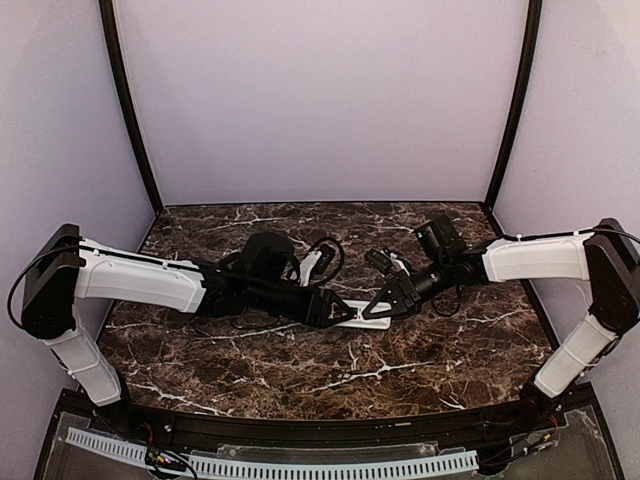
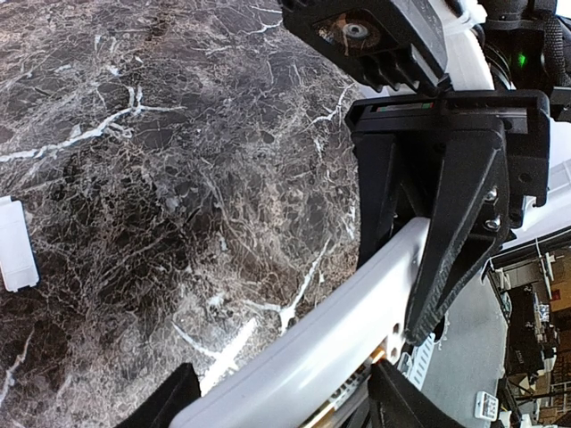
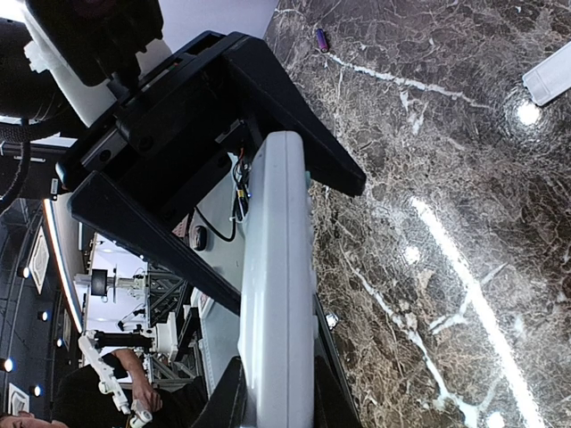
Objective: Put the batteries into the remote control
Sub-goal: Press the battery in the battery compartment.
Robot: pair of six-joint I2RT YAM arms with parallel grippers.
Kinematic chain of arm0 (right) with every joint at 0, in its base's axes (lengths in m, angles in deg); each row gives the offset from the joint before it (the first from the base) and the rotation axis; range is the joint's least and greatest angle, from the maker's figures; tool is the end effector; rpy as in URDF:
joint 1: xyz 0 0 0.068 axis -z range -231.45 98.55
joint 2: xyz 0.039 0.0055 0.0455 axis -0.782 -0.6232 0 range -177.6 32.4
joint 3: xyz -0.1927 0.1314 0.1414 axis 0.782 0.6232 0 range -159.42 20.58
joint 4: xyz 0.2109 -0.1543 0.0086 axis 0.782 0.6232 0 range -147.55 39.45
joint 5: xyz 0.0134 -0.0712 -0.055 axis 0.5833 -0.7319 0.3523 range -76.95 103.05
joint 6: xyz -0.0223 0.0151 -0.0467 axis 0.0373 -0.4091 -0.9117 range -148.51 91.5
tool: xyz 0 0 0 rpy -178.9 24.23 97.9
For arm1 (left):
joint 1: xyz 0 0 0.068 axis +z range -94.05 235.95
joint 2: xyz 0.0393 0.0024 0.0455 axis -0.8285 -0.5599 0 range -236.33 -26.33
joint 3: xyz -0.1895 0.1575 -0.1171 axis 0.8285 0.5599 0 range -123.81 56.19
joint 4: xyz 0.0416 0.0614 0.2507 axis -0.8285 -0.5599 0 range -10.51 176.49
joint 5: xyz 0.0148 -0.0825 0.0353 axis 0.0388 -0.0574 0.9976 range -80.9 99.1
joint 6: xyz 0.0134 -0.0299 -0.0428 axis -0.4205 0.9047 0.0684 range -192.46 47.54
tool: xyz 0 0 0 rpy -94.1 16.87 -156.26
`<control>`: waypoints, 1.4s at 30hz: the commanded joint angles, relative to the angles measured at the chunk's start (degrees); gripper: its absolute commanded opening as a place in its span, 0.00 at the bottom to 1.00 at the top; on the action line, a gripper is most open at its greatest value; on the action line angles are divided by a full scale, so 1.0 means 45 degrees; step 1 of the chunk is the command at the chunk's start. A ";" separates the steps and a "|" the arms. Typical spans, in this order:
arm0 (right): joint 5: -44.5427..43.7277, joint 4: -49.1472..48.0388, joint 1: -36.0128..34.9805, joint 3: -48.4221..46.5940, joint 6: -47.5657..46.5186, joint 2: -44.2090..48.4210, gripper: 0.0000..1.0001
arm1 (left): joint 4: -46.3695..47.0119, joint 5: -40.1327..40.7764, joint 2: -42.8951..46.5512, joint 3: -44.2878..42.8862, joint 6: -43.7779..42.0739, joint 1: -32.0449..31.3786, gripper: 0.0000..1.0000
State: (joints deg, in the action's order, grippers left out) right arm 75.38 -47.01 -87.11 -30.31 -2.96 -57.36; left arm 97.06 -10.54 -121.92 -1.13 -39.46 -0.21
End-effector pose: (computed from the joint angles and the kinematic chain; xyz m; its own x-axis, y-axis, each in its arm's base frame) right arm 0.2305 0.2041 0.2017 -0.8753 -0.3817 -0.2970 -0.4006 0.2282 0.8874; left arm 0.1964 -0.3144 0.2217 -0.7334 0.1728 -0.6575 0.6540 0.4429 -0.6132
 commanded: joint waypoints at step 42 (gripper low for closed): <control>0.0307 -0.0840 0.0059 -0.0018 -0.0090 0.0750 0.00 | -0.2785 0.0587 -0.0513 -0.1598 -0.1266 0.0009 0.76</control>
State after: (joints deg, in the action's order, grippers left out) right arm 74.92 -47.71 -86.65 -30.18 -3.75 -55.83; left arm 88.73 -9.21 -123.26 -7.62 -44.58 -0.19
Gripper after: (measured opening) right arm 0.176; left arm 0.767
